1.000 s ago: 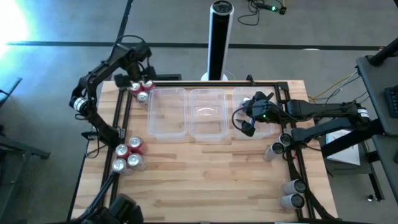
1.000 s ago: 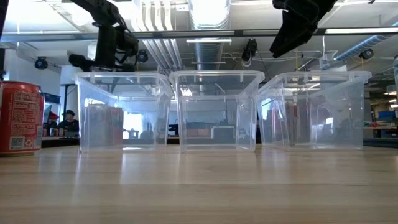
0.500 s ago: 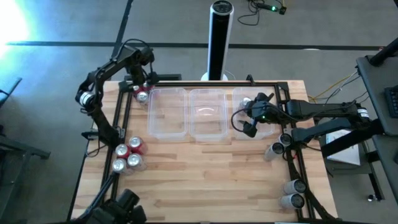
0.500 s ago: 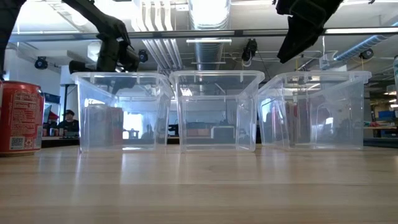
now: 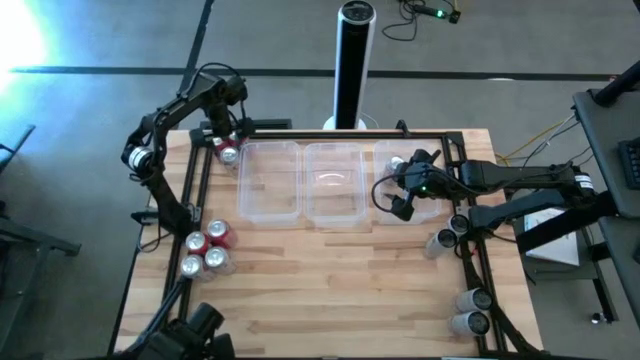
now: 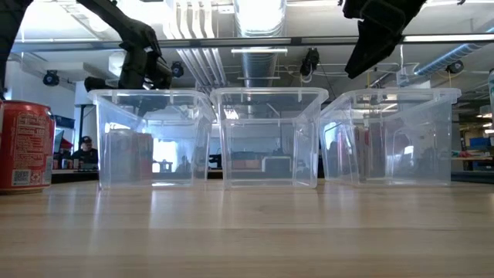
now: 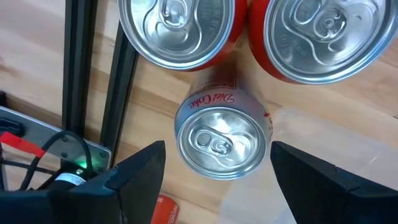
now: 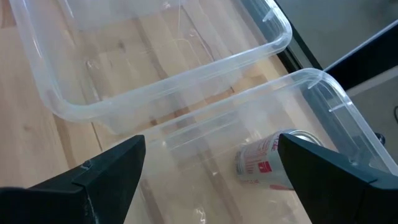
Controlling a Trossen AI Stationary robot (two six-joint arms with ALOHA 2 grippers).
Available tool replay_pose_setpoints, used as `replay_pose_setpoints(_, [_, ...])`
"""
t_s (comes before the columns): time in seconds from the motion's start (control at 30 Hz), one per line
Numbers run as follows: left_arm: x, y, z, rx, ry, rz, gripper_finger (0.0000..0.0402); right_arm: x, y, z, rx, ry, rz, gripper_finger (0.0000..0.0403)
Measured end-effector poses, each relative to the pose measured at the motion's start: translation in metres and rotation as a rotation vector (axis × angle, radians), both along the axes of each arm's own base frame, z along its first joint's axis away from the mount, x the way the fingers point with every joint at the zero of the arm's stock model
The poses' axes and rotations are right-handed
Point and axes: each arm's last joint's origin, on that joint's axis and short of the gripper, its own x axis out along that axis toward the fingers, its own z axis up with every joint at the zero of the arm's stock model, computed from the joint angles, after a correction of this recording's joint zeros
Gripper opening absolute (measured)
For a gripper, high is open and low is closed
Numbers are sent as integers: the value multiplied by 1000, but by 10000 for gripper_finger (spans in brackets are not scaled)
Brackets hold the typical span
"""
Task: Sort soda cans
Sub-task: Put the top red-silver soda can into the right transparent bin
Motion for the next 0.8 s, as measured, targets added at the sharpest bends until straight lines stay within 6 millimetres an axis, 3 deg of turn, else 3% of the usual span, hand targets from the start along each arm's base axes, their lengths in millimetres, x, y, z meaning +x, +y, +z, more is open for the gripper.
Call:
replay_pose_setpoints(0.37, [0, 1, -1, -4, -1, 2, 347, 0, 0, 0, 9, -3, -12, 361])
replay_pose_setpoints(0.6, [-3, 2, -5, -18, -6, 30, 350, -1, 0, -1, 15, 3, -20, 361])
replay_pose_setpoints(0.8, [-7, 3, -26, -34, -32, 23, 339, -2, 0, -1, 16, 11, -21, 361])
